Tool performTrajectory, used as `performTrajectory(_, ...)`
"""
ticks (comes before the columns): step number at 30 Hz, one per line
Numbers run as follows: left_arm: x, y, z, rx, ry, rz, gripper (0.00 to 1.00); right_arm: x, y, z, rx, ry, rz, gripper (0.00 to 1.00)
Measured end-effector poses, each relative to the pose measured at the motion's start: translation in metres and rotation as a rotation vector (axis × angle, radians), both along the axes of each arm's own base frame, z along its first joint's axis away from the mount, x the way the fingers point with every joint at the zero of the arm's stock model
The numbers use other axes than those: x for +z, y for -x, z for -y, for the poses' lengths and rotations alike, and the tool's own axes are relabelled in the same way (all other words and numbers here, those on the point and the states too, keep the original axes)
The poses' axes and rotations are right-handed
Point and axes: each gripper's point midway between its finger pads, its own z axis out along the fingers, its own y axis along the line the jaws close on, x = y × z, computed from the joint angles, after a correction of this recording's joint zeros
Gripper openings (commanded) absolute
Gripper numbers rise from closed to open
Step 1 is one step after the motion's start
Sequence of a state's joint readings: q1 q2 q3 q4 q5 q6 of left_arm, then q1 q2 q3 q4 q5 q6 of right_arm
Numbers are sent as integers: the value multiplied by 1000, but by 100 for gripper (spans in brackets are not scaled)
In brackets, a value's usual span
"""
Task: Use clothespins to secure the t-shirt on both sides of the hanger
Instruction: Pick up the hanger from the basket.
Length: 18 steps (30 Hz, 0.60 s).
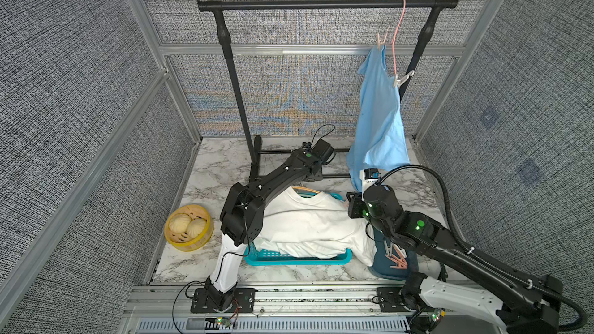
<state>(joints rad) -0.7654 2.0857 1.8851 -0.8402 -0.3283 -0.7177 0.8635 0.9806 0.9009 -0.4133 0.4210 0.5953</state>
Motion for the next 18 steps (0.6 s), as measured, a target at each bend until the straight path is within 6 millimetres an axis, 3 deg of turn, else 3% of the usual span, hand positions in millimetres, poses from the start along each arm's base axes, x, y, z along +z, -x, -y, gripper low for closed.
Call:
performTrajectory(9, 19, 0, 20, -99, 168, 97, 3, 3, 5, 2, 6, -16, 14, 0)
performTrajectory(14, 41, 2, 43, -200, 289, 154, 3, 5, 5, 3, 6, -23, 21, 0)
performTrajectory(18, 61, 2, 47, -236, 414, 186, 0, 7, 5, 3, 5, -26, 26, 0)
